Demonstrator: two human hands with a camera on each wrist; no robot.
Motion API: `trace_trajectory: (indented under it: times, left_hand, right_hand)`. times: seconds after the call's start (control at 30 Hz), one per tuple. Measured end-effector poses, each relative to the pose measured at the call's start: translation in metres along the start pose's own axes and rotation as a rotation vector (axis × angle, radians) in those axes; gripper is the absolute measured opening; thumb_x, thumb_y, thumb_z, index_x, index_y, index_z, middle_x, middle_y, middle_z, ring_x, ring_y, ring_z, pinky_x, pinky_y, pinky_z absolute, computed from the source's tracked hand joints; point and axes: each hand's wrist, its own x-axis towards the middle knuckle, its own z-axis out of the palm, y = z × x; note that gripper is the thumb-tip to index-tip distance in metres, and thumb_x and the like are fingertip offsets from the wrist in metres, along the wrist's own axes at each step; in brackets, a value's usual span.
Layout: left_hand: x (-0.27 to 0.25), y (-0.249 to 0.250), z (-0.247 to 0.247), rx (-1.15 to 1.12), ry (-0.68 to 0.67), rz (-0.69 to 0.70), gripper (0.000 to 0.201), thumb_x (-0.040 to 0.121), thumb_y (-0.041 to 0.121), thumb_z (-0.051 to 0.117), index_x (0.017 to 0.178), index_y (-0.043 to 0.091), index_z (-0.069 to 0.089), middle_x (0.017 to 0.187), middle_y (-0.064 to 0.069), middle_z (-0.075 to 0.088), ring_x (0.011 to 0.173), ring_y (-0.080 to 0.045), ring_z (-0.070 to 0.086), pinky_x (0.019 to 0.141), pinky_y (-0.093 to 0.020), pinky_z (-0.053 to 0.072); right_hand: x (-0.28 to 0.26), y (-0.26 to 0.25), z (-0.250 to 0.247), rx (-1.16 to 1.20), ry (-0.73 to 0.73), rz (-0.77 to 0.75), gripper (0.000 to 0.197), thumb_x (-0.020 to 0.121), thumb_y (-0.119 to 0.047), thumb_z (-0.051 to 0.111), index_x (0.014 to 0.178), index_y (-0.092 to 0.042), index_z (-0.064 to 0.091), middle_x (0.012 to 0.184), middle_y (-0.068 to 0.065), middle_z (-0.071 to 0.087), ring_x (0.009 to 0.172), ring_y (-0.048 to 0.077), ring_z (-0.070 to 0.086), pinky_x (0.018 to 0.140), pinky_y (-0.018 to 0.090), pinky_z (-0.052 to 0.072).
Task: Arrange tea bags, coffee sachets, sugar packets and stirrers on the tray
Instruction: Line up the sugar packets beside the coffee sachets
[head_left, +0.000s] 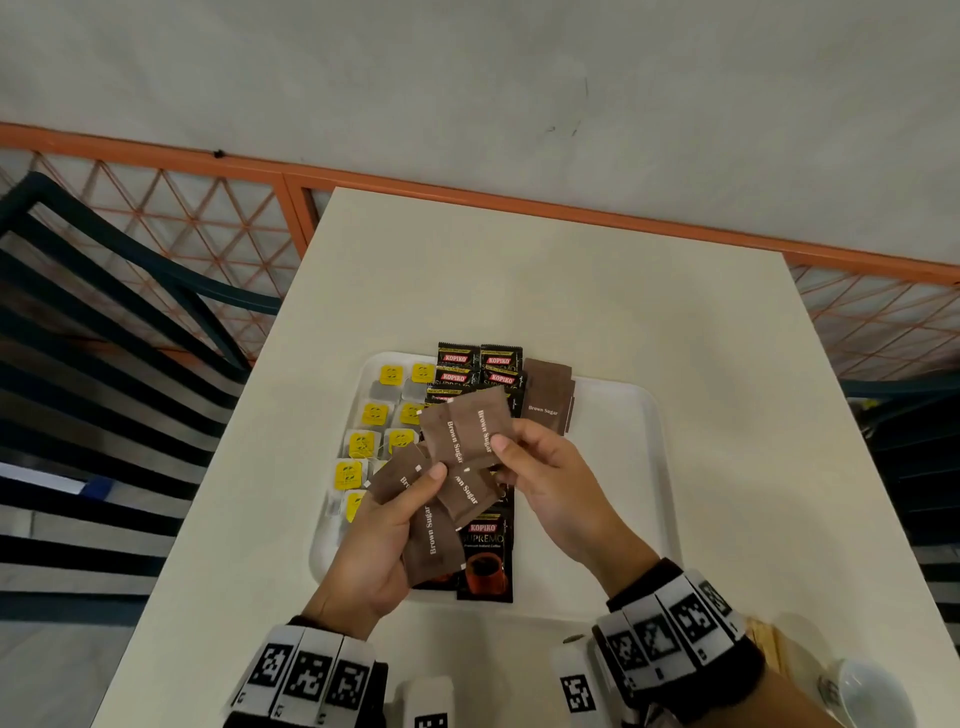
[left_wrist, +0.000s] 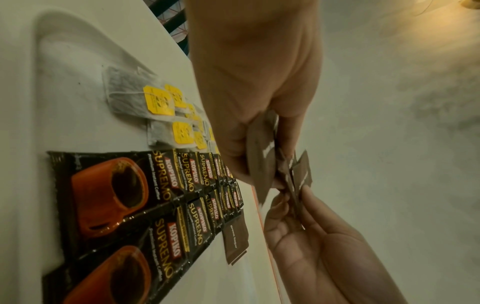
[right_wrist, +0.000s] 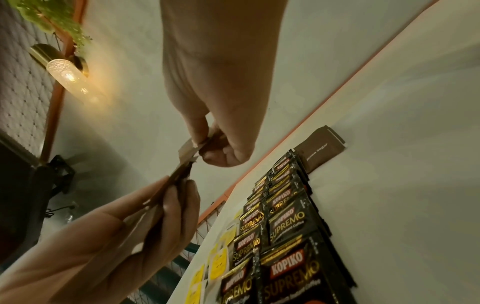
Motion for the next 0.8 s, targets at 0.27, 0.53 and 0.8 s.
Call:
trace_trajectory:
  times: [0.27,0.53,0.8]
  left_hand:
    - [0.0,0.0,-0.005,0.052,0.021,-0.027,0.019,0.087,0.011,0.056,0.1,0.02,0.066,0.09,-0.003,0.075,0.074,-0.013,0.071,0.056,-0.023,0.055]
    - [0.001,-0.002,-0.008,0.056,0.038,-0.04,0.017,0.087,0.011,0.056,0.096,0.023,0.066,0.083,-0.002,0.075,0.069,-0.014,0.071,0.055,-0.027,0.055]
    - [0.003,-0.004,-0.008,0.054,0.049,-0.026,0.019,0.087,0.009,0.055,0.096,0.022,0.066,0.084,-0.003,0.075,0.072,-0.014,0.071,0.056,-0.026,0.056]
  right_hand:
    - [0.013,0.001,-0.039,-0.03,0.209,-0.022,0.023,0.091,-0.006,0.053,0.112,-0.011,0.061,0.086,0.004,0.066,0.069,0.009,0.06,0.058,0.016,0.05]
    - [0.043,0.017,-0.091,-0.502,0.349,0.08,0.014,0.086,-0.007,0.061,0.08,-0.019,0.06,0.074,0.003,0.063,0.061,0.013,0.055,0.06,0.021,0.045]
    - [0.06,0.024,-0.087,-0.633,0.394,0.009,0.014,0.079,-0.007,0.07,0.084,-0.011,0.058,0.064,-0.002,0.057,0.06,0.009,0.053,0.056,0.007,0.042]
